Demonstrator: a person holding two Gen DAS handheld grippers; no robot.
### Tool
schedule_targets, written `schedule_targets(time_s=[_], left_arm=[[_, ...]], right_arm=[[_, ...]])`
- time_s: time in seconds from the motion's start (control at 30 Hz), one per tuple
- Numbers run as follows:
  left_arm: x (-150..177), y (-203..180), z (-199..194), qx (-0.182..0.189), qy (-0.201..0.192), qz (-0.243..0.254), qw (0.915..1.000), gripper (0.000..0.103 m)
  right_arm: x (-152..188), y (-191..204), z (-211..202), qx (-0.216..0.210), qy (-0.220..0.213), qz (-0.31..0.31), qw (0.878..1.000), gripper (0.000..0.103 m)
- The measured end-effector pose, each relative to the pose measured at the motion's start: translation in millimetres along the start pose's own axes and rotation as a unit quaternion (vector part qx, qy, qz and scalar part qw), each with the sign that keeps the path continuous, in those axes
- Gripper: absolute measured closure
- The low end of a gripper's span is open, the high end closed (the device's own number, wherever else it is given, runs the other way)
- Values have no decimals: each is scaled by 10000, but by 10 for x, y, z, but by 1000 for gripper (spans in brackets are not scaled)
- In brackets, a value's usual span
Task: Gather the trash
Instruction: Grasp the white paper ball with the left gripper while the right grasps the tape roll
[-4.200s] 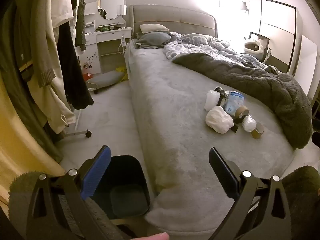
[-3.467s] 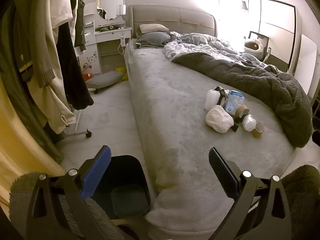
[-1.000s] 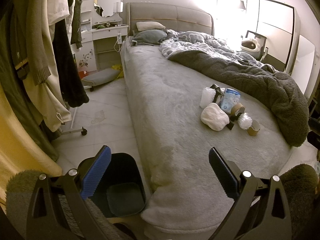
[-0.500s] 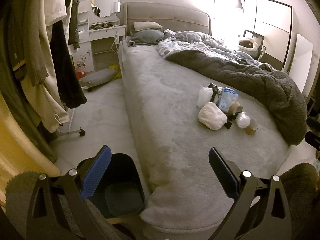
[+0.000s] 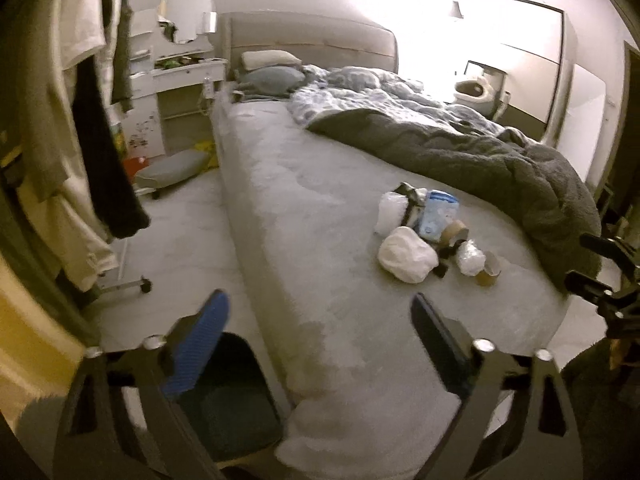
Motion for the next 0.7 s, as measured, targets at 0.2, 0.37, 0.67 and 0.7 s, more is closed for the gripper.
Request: schedule_targets(time_s=[0.2,0.37,0.67,0.7], left_arm=[[-51,-88,299,322,119,261,9991,22],[-57,-135,579,810,345,184,9959,30],[-1,-312,1195,1323,620,425,9884,41],[20,-321,1249,1376,642,421,9875,41]], right_arm=[[66,-79,273,-177,220,-152,9995,5],[168,-191,514,-371,425,-180,9982,16],[306,-347,947,-735,743,-23,9945,25],[325,-354,995,-752,786,3,9941,25]])
Point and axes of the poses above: each gripper's, at about its wrist camera, not at the fingertips, and z roughly the way its jaws point, y to its left, x to its underside, the point moved 1 cm from there along z, roughly the way its jaws point, and after that the axes turned 13 degrees about -y, right-handed, at the moved point
